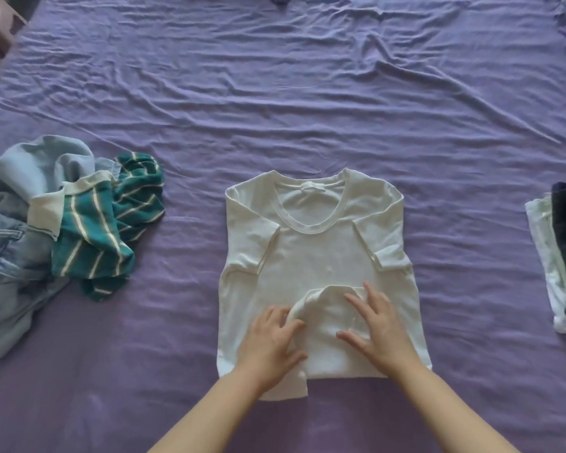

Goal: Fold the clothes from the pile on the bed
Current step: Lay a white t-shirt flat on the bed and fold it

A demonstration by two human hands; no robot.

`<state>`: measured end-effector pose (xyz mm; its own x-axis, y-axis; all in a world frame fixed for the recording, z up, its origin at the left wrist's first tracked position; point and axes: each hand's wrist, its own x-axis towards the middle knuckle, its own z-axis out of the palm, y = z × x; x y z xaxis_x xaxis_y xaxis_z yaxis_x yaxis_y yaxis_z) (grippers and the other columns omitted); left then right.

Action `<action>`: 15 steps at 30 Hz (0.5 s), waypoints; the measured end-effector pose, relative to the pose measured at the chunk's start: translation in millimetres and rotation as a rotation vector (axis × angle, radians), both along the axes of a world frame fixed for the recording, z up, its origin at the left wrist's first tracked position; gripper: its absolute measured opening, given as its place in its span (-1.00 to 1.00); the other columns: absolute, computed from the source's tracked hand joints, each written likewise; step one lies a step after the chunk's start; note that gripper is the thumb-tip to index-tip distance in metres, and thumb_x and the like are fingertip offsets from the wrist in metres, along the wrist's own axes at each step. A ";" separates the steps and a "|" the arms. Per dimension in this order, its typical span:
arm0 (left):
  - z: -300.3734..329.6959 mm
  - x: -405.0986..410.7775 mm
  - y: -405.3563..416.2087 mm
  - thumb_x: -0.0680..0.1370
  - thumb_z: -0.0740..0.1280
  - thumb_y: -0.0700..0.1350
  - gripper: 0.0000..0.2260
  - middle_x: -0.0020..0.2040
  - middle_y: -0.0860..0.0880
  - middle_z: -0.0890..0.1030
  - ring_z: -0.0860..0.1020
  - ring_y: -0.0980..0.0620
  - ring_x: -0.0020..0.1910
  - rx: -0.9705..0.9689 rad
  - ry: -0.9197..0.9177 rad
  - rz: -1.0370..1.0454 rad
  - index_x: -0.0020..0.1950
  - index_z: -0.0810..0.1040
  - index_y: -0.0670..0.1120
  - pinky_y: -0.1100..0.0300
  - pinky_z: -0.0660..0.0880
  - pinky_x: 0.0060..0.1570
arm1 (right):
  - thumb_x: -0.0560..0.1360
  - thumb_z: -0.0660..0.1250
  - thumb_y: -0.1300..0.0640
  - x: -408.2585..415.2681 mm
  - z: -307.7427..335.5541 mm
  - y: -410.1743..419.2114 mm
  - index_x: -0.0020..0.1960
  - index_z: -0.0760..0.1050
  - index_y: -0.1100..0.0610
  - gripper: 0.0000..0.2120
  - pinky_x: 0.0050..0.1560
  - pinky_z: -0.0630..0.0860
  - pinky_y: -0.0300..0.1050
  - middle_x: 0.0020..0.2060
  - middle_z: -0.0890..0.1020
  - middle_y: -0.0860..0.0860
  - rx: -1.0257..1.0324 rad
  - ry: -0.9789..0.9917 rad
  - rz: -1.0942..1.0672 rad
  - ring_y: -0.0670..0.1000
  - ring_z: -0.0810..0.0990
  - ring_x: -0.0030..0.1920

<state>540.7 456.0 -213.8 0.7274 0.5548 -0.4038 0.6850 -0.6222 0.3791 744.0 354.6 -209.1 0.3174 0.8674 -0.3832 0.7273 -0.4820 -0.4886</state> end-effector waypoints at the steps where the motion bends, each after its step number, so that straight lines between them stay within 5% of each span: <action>1: -0.6 4.1 -0.3 0.45 0.26 0.26 -0.56 0.26 0.07 0.37 0.31 0.03 0.24 0.027 0.018 0.045 0.27 0.42 0.11 0.18 0.25 0.16 | 0.39 0.45 -0.07 -1.9 -1.9 4.3 0.39 0.37 0.00 -0.39 0.40 0.17 -0.04 0.46 0.22 0.12 -0.010 -0.033 -0.044 0.13 0.20 0.43; 4: -2.0 14.6 1.3 0.45 0.15 0.35 -0.54 0.08 0.05 0.41 0.38 0.00 0.11 0.109 0.132 0.112 0.13 0.40 0.05 0.12 0.28 0.06 | 0.44 0.40 0.16 -5.8 -3.5 14.5 0.33 0.43 0.04 -0.53 0.17 0.40 -0.04 0.28 0.41 0.10 -0.015 -0.036 -0.137 0.13 0.41 0.24; 7: 0.2 19.0 16.9 0.50 0.18 0.25 -0.65 0.03 0.01 0.45 0.43 -0.03 0.02 0.141 0.155 0.130 0.06 0.39 0.00 0.12 0.28 -0.06 | 0.42 0.31 0.37 -0.1 4.5 24.4 0.24 0.49 0.13 -0.60 -0.04 0.47 -0.05 0.03 0.53 0.08 0.113 0.002 -0.220 0.13 0.53 0.04; 11: 18.2 32.4 51.5 0.46 0.28 -0.16 -0.92 -0.11 -0.07 0.48 0.50 -0.16 -0.18 0.088 -0.129 0.316 -0.09 0.42 -0.11 0.07 0.29 -0.28 | 0.39 0.32 0.41 20.5 25.4 56.5 0.24 0.46 0.20 -0.57 -0.13 0.33 -0.29 -0.02 0.55 0.07 0.255 0.027 -0.282 0.05 0.51 -0.13; 15: 27.5 45.7 100.8 0.44 0.29 -0.27 -0.73 0.01 -0.06 0.52 0.54 -0.13 -0.11 0.097 -0.286 0.393 0.13 0.48 -0.11 0.08 0.35 -0.27 | 0.46 0.29 0.31 48.1 36.8 97.8 0.08 0.55 0.16 -0.78 -0.12 0.41 -0.18 -0.10 0.60 0.05 0.276 0.054 -0.329 0.01 0.51 -0.17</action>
<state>586.4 556.8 -186.4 0.5301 0.8343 -0.1512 0.7516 -0.3797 0.5394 792.1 452.5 -172.3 0.5801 0.7957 -0.1744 0.5265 -0.5296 -0.6650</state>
